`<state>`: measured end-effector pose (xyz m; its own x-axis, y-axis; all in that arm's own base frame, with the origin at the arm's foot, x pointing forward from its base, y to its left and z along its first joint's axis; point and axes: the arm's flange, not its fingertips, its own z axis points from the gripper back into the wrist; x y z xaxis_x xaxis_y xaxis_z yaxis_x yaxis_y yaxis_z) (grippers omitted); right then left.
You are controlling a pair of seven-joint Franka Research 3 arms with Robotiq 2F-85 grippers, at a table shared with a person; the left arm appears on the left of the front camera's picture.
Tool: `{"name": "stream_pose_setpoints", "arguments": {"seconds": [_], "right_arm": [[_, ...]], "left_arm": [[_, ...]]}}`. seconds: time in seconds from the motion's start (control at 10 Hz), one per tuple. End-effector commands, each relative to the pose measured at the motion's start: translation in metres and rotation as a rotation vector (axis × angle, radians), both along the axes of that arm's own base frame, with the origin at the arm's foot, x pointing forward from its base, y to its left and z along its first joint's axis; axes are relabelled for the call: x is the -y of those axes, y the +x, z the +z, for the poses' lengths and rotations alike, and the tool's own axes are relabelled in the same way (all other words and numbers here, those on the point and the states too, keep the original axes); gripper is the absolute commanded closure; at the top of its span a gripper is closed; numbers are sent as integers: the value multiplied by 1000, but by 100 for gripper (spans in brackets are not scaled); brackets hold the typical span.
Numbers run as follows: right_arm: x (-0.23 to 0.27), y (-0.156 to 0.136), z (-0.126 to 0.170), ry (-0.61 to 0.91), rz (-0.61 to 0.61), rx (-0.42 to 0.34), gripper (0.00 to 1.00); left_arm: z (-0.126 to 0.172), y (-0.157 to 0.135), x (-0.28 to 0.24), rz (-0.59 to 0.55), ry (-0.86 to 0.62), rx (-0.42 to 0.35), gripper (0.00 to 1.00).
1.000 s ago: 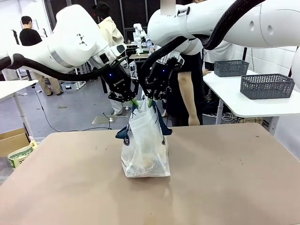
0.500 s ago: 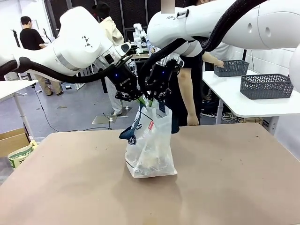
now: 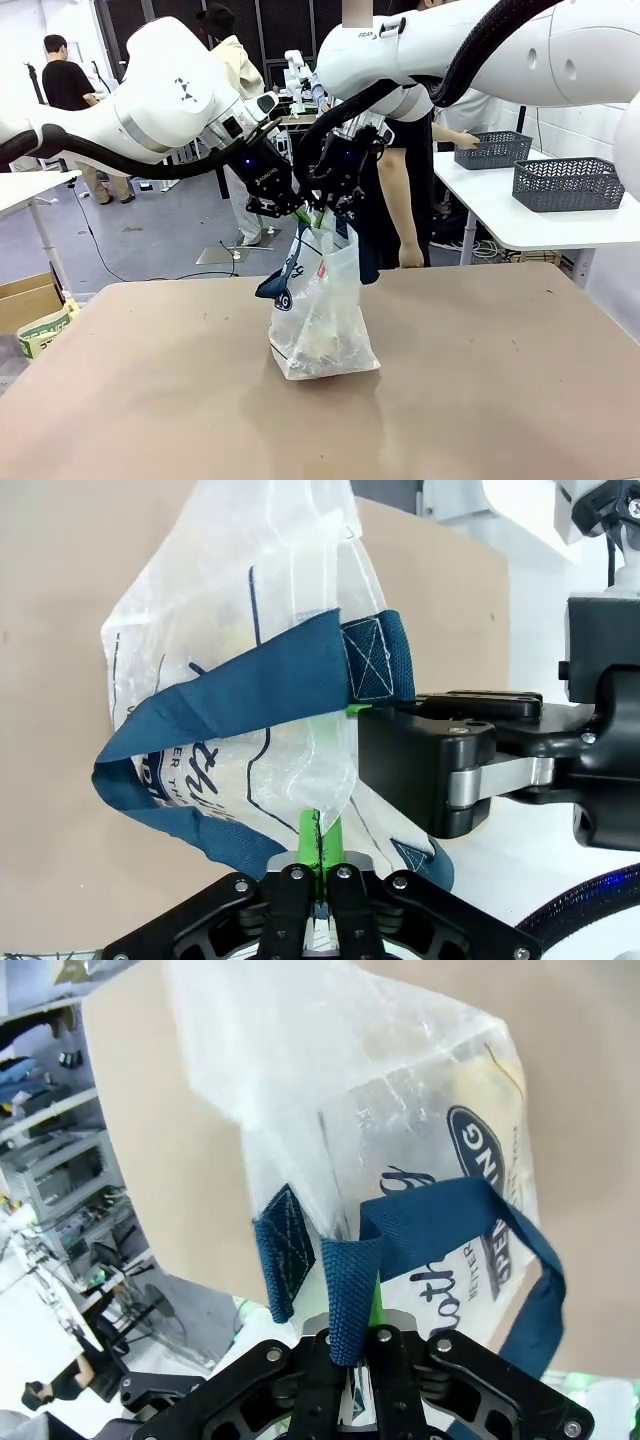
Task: Transfer purchased items from the store into the shopping bag.
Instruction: Move the Reusable shopping bag to the right side of the table.
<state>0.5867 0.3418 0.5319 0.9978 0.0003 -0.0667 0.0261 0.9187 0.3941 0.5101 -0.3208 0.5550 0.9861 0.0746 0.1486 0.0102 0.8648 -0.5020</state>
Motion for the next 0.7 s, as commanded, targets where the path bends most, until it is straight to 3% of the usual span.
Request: {"name": "stream_pose_setpoints", "arguments": {"seconds": [0.0,0.6], "right_arm": [[-9,-12,13,37,-108,-71,100],[-29,-16,4,-32,-257,-99,100]], "left_arm": [[4,4,-5,-9,-13,30,100],[20,16,-30,-51,-99,91,100]]}}
